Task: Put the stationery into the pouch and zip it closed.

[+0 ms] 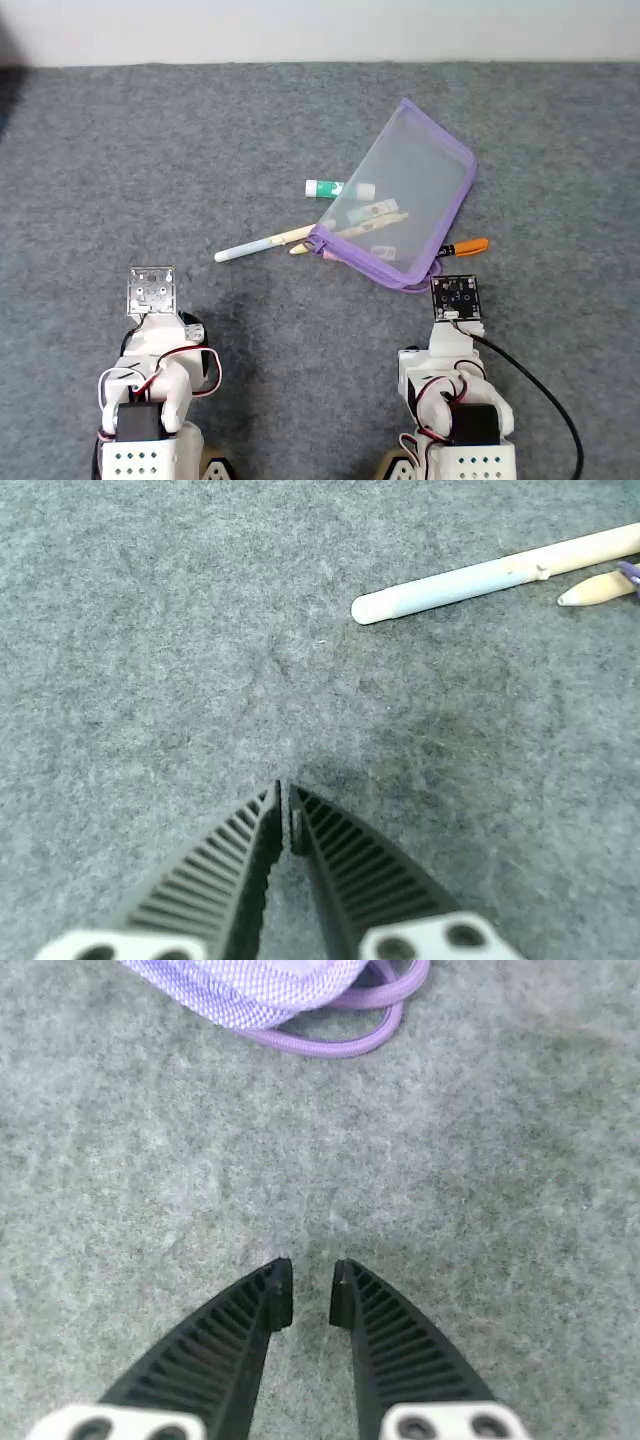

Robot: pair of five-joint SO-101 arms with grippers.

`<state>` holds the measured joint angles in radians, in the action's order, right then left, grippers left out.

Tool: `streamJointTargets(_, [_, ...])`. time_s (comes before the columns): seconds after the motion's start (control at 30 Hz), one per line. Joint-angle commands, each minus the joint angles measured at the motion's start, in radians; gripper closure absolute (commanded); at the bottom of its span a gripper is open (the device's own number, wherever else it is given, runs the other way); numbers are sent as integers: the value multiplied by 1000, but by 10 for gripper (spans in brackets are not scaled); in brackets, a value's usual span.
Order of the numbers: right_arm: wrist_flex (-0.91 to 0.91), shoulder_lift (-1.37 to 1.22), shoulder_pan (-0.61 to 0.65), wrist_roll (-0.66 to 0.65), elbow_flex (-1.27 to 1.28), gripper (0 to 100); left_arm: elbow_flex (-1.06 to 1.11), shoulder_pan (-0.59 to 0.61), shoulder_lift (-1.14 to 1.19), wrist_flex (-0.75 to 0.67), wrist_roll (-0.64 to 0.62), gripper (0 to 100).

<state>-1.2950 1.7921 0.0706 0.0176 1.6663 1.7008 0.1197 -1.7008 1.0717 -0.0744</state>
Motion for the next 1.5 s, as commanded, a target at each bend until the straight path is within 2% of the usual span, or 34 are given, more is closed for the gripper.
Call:
streamJointTargets(0.0, [-5, 8, 1, 14, 17, 917, -12, 0, -11, 6, -8, 986])
streamJointTargets(0.73, [-5, 8, 8, 14, 17, 917, -12, 0, -11, 6, -8, 986])
streamJointTargets(0.9, [-5, 8, 107, 11, 17, 916, -12, 0, -11, 6, -8, 986])
streamJointTargets(1.03, [-7, 8, 110, -6, 14, 916, -12, 0, -11, 6, -8, 986])
streamJointTargets(1.13, [-5, 8, 111, -152, 11, 915, -12, 0, -11, 6, -8, 986])
streamJointTargets(1.23, [13, 10, 105, -373, 3, 915, -12, 0, -11, 6, -8, 986])
streamJointTargets(1.37, [116, 10, -8, -697, -57, 919, -12, 0, -11, 6, -8, 986])
streamJointTargets(1.47, [196, -1, -77, -666, -115, 920, -12, 0, -11, 6, -8, 986])
